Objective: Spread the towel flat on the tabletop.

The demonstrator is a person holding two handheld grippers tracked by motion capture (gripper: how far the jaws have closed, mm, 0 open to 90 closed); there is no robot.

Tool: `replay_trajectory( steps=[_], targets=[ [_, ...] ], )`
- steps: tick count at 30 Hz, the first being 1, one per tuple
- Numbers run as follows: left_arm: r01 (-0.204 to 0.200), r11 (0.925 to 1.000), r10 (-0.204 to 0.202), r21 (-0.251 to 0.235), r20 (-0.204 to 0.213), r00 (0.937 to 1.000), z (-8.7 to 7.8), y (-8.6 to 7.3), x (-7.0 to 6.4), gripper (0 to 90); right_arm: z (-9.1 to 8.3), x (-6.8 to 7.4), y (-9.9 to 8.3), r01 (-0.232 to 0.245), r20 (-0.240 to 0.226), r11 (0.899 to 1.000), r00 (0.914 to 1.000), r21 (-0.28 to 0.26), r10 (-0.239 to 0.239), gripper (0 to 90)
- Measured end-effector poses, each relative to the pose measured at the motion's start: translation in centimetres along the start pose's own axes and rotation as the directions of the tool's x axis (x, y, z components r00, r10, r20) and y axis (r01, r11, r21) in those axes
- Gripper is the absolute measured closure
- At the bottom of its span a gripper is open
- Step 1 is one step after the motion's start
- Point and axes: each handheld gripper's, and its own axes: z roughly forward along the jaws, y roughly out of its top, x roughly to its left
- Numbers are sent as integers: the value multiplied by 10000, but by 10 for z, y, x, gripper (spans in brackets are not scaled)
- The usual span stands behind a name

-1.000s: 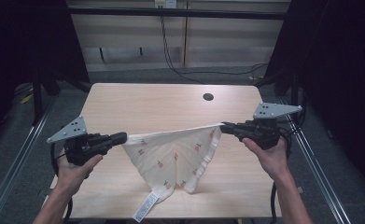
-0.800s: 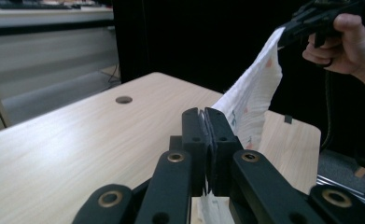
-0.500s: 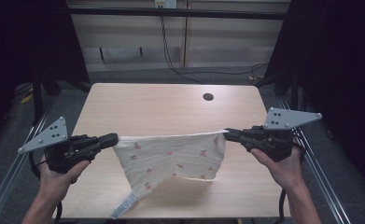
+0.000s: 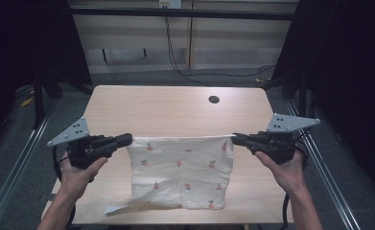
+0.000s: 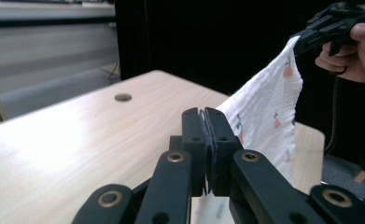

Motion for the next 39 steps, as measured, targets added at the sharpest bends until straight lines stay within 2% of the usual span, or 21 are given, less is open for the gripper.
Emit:
replay_trajectory(
  steps=[3, 4, 5, 7, 12, 13, 15, 16, 17, 18, 19, 21, 25, 26, 28, 30, 32, 33, 35, 38, 39],
  targets=[
    [106, 9993, -101, 345, -137, 9999, 16, -6, 8, 880, 12, -14, -9, -453, 74, 9989, 9989, 69, 453, 890],
    [106, 9993, -101, 345, -137, 9999, 16, -6, 8, 880, 12, -14, -9, -453, 74, 9989, 9989, 69, 453, 890],
    [275, 9986, -269, 460, -138, 9995, 23, -8, 14, 880, 17, -19, -11, -538, 165, 9985, 9984, 102, 537, 889],
    [373, 9980, -365, 501, -178, 9992, 26, -9, 18, 880, 19, -21, -12, -559, 182, 9983, 9983, 152, 557, 889],
    [701, 9955, -682, 633, -326, 9971, 35, -16, 30, 880, 38, -39, -17, -879, 162, 9954, 9960, 374, 873, 889],
    [748, 9957, -734, 540, -276, 9969, 36, -18, 34, 879, 42, -43, -18, -936, 167, 9946, 9955, 439, 930, 889],
    [1057, 9932, -1038, 494, -392, 9938, 42, -24, 43, 878, 54, -52, -21, -1133, 177, 9920, 9935, 555, 1125, 888],
    [1057, 9932, -1038, 494, -392, 9938, 42, -24, 43, 878, 54, -52, -21, -1133, 177, 9920, 9935, 555, 1125, 888],
    [1169, 9915, -1143, 565, -472, 9923, 47, -28, 49, 878, 61, -58, -22, -1199, 204, 9905, 9927, 667, 1188, 888],
    [1169, 9915, -1143, 565, -472, 9923, 47, -28, 49, 878, 61, -58, -22, -1199, 204, 9905, 9927, 667, 1188, 888],
    [1233, 9906, -1202, 590, -545, 9913, 50, -29, 53, 878, 68, -64, -24, -1258, 220, 9889, 9920, 791, 1245, 886],
    [1592, 9858, -1563, 533, -550, 9862, 55, -32, 61, 878, 71, -67, -25, -1319, 159, 9878, 9912, 832, 1310, 885],
    [1678, 9808, -1611, 992, -723, 9843, 66, -36, 70, 877, 85, -82, -27, -1477, 64, 9834, 9890, 1053, 1478, 885],
    [1582, 9807, -1514, 1147, -657, 9863, 69, -37, 70, 874, 88, -85, -28, -1482, 110, 9818, 9889, 1190, 1480, 885],
    [1302, 9808, -1192, 1454, -822, 9895, 73, -37, 70, 869, 94, -90, -30, -1563, 143, 9791, 9877, 1303, 1558, 883],
    [1358, 9784, -1246, 1558, -795, 9890, 78, -39, 73, 869, 100, -96, -33, -1725, 280, 9757, 9850, 1352, 1703, 872],
    [1520, 9757, -1386, 1576, -931, 9860, 84, -41, 78, 868, 106, -102, -37, -1999, 302, 9701, 9798, 1373, 1976, 868],
    [1740, 9718, -1557, 1589, -1212, 9803, 88, -45, 81, 844, 112, -106, -42, -2104, 454, 9664, 9775, 1478, 2059, 857],
    [1725, 9690, -1492, 1767, -1376, 9792, 91, -48, 83, 828, 114, -107, -43, -2157, 558, 9643, 9762, 1539, 2095, 838],
    [1924, 9655, -1686, 1758, -1413, 9755, 95, -51, 87, 788, 122, -113, -47, -2409, 1603, 9561, 9634, 1669, 2148, 724],
    [2035, 9634, -1763, 1743, -1599, 9713, 96, -51, 88, 743, 123, -114, -47, -2497, 1853, 9535, 9582, 1687, 2181, 671]
  ],
)
